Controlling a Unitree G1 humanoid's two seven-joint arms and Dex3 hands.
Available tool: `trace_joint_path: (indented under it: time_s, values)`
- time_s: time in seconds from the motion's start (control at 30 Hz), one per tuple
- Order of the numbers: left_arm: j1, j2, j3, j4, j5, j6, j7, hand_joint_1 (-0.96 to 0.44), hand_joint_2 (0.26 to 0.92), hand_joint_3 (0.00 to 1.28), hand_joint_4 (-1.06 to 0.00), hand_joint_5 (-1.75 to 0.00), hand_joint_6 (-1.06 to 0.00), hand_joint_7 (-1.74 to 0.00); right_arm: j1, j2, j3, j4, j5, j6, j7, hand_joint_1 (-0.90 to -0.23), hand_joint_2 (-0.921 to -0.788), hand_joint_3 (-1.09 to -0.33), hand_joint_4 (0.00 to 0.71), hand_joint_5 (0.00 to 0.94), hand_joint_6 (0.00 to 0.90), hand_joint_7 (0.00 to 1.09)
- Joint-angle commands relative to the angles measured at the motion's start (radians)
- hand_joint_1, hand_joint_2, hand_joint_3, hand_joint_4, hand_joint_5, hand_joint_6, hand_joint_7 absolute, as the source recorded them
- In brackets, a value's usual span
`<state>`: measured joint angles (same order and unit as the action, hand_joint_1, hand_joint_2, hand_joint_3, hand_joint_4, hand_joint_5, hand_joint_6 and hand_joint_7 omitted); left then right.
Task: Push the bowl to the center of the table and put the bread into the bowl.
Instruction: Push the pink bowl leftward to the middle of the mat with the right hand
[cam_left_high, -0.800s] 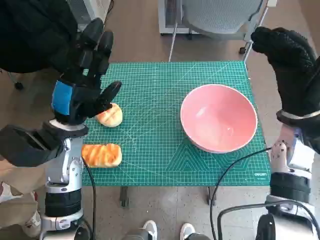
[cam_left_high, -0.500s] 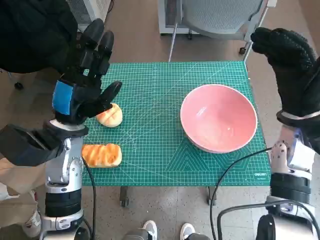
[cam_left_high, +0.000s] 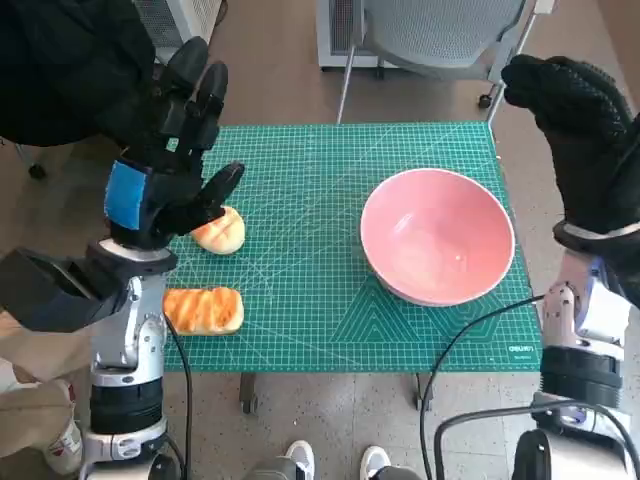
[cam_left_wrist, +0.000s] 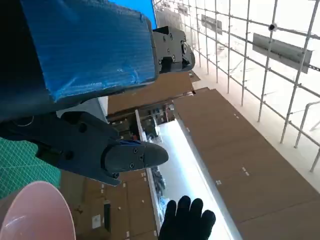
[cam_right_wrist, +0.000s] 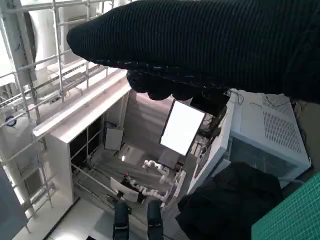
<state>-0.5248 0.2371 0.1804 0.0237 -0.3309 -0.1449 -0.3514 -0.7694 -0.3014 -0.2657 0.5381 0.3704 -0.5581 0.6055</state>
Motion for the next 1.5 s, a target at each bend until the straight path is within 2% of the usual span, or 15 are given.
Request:
trace_joint_path:
  time_s: [0.03, 0.37, 0.77, 0.9, 1.07, 1.2, 1.3, 1.5]
  values:
    - [0.016, 0.0, 0.003, -0.016, 0.001, 0.0, 0.004, -0.42, 0.921, 0.36, -0.05, -0.02, 0.0, -0.35, 0.023, 0.001, 0.0, 0.0, 0.001, 0.013, -0.008, -0.693, -0.921, -0.844, 0.235, 0.0, 0.271, 0.0]
    - [0.025, -0.008, 0.001, -0.011, 0.007, -0.015, 0.004, -0.41, 0.921, 0.36, -0.05, -0.02, 0.0, -0.35, 0.02, 0.001, -0.005, 0.04, -0.002, -0.008, 0.002, -0.7, -0.921, -0.842, 0.235, 0.0, 0.27, 0.0]
    - [0.028, -0.012, 0.004, -0.009, 0.004, -0.016, 0.006, -0.42, 0.921, 0.36, -0.05, -0.02, 0.0, -0.35, -0.024, -0.019, -0.017, 0.157, 0.0, -0.045, 0.025, -0.673, -0.921, -0.856, 0.233, 0.0, 0.272, 0.0]
    - [0.029, -0.013, 0.004, -0.012, 0.004, -0.013, 0.01, -0.41, 0.921, 0.36, -0.05, -0.01, 0.0, -0.35, -0.051, -0.029, -0.034, 0.245, 0.003, -0.076, 0.039, -0.664, -0.921, -0.872, 0.233, 0.0, 0.273, 0.0]
    - [0.031, -0.014, 0.005, -0.008, 0.007, -0.018, 0.012, -0.41, 0.921, 0.37, -0.05, -0.01, 0.0, -0.35, -0.106, -0.04, -0.067, 0.417, 0.008, -0.126, 0.067, -0.654, -0.921, -0.904, 0.234, 0.0, 0.261, 0.0]
    - [0.034, -0.013, 0.007, -0.007, 0.007, -0.02, 0.012, -0.41, 0.921, 0.37, -0.05, -0.01, 0.0, -0.35, -0.144, -0.048, -0.097, 0.549, 0.012, -0.141, 0.076, -0.652, -0.921, -0.923, 0.233, 0.0, 0.257, 0.0]
    - [0.035, -0.011, 0.009, -0.006, 0.005, -0.02, 0.013, -0.41, 0.921, 0.37, -0.05, -0.01, 0.0, -0.35, -0.163, -0.051, -0.114, 0.631, 0.003, -0.13, 0.045, -0.653, -0.921, -0.939, 0.231, 0.0, 0.27, 0.01]
    - [0.037, -0.006, 0.013, -0.018, 0.001, -0.01, 0.016, -0.4, 0.921, 0.38, -0.05, -0.01, 0.0, -0.35, -0.176, -0.064, -0.111, 0.719, -0.053, -0.076, -0.092, -0.667, -0.921, -0.963, 0.256, 0.012, 0.32, 0.03]
